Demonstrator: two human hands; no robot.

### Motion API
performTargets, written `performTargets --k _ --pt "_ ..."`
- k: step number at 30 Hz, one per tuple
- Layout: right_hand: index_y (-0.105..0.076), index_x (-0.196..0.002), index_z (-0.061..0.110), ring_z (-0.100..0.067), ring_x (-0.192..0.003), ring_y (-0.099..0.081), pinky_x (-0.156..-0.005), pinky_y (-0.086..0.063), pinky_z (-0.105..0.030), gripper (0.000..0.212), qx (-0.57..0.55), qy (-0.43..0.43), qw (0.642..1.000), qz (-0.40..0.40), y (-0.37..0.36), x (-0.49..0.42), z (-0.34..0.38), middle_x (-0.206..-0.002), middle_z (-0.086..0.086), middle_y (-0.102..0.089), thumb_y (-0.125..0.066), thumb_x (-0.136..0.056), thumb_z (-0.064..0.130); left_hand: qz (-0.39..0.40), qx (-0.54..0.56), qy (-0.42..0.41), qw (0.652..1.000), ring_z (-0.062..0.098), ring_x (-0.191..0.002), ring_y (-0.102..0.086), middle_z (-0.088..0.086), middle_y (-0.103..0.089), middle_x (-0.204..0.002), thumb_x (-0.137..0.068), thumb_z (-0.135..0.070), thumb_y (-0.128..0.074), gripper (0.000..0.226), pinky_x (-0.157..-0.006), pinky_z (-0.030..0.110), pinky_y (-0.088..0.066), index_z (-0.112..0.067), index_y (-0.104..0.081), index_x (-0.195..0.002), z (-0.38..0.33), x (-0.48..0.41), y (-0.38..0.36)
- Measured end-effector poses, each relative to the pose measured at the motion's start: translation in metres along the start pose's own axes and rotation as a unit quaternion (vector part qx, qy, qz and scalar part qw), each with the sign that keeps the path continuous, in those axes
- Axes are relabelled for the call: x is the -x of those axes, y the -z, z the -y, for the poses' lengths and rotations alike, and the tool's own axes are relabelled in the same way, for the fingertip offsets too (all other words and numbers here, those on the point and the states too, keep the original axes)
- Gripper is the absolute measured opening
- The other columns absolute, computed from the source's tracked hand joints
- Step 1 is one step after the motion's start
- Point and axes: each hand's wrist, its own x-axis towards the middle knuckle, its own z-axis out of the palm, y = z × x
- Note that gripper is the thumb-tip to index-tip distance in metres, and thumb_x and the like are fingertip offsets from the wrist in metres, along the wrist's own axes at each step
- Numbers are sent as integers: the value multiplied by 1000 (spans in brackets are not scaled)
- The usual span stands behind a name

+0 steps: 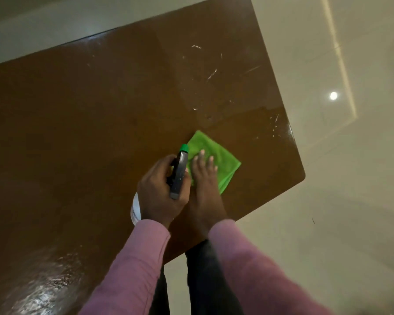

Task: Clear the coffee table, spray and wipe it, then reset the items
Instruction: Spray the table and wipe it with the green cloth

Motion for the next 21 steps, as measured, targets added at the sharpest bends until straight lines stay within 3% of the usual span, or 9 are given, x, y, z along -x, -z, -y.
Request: performTargets --k 2,4,7,10,14,16,18,21 --pt "-2 -153 21 -24 -143 24 -118 10 -41 76 36 57 997 44 -14 22 12 -158 1 17 -47 -92 20 -8 1 -6 1000 0 -62 -51 -4 -64 -81 -84 -39 -54 39 -57 1 -36 -7 -69 -101 0 0 1" --pt "-2 -153 20 -21 -144 21 -119 8 -39 80 57 65 995 41 3 13 -10 -157 3 16 -47 -88 8 -24 9 -2 1000 -5 -63 -52 -5 -62 -79 -85 -37 -54 37 -58 0 -36 -6 -69 -100 1 0 1" --pt "-5 -152 10 -26 -145 16 -120 4 -42 81 66 -11 997 -36 57 -33 -64 -159 -8 9 -41 -81 -5 -41 18 3 999 -4 -65 -56 -7 -60 -78 -86 -36 -55 35 -59 3 -40 -8 -68 -103 4 0 -3" --pt "-12 -149 -3 -44 -144 3 -119 0 -48 76 66 -95 992 -53 119 -101 -116 -157 -24 -2 -34 -78 10 -47 13 10 999 0 -66 -57 -9 -60 -80 -88 -38 -54 36 -61 3 -42 -9 -67 -105 4 0 -8" --pt "-12 -149 -4 -48 -142 -1 -117 -4 -49 77 23 -178 981 -72 155 -152 -122 -157 -24 -2 -30 -76 17 -73 1 61 995 3 -67 -58 -11 -58 -74 -87 -39 -54 32 -56 4 -39 -13 -67 -100 1 -4 -12" --pt "-14 -149 -3 -47 -143 0 -118 -2 -50 76 30 -139 987 -79 133 -134 -97 -158 -22 -2 -33 -77 14 -105 3 89 990 5 -68 -61 -10 -61 -75 -87 -33 -57 21 -59 12 -48 -18 -66 -98 -2 -7 -14" --pt "-14 -150 0 -43 -144 9 -118 6 -47 76 16 -51 997 -47 96 -96 -61 -158 -18 1 -36 -77 7 -145 10 105 984 12 -65 -61 -7 -62 -73 -87 -26 -59 9 -61 38 -57 -25 -64 -95 -3 -11 -14" --pt "0 -152 13 -29 -140 27 -118 8 -46 79 30 72 994 82 53 -40 -6 -156 -4 19 -40 -84 4 -180 1 107 978 25 -64 -64 1 -66 -76 -87 -30 -59 8 -60 50 -55 -29 -64 -94 -7 -21 -16"
